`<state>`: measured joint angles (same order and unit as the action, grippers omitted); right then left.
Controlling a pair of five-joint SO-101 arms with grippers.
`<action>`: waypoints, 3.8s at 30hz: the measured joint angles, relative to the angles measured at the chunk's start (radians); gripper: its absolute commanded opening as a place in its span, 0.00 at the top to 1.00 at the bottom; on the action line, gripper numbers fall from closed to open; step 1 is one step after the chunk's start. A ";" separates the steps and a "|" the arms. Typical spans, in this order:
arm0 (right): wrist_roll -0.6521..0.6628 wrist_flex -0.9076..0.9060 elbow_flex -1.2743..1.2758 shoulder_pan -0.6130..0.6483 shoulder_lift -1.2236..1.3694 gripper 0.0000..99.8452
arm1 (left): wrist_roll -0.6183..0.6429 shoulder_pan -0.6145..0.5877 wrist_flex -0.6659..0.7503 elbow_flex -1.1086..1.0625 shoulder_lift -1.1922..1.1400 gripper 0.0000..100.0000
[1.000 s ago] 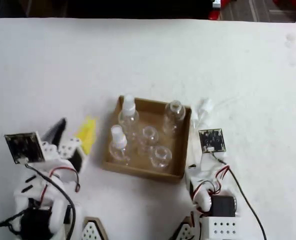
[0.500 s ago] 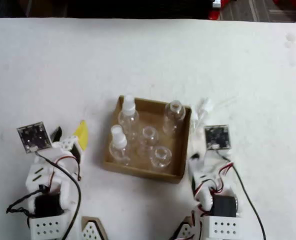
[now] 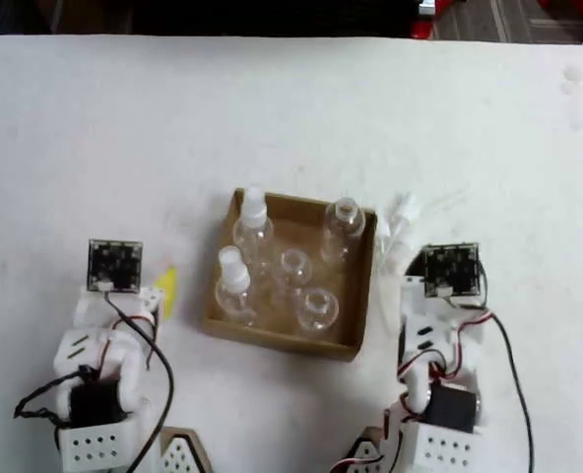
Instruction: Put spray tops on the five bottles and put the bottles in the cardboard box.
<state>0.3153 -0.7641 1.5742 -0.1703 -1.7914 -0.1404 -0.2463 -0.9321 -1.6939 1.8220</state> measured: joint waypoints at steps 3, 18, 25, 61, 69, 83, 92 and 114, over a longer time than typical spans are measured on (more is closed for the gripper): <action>0.000 -0.141 -0.146 0.018 0.014 0.91 | 0.000 -0.021 0.000 0.000 0.000 0.76; -0.006 -0.103 -0.746 0.054 1.048 0.99 | 0.000 -0.077 -0.014 0.000 0.000 0.76; -0.138 -0.035 -0.947 0.052 1.517 0.98 | 0.000 -0.077 -0.021 0.000 0.000 0.76; -0.201 -0.018 -1.215 0.279 1.887 0.98 | 0.000 -0.077 -0.035 0.000 0.000 0.76; -0.201 -0.002 -1.215 0.311 1.887 0.91 | 0.000 -0.077 -0.035 0.000 0.000 0.76; -0.112 -0.144 -1.521 0.236 2.183 0.86 | 0.000 -0.077 -0.035 0.000 0.000 0.76; -0.107 -0.359 -1.731 0.222 2.318 0.86 | 0.000 -0.077 -0.035 0.000 0.000 0.76; -0.207 -0.451 -1.740 0.212 2.311 0.97 | 0.000 -0.077 -0.035 0.000 0.000 0.76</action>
<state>0.1082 -1.2152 -0.1657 0.0414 0.5194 -0.1404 -0.3230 -0.9674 -1.6939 1.8220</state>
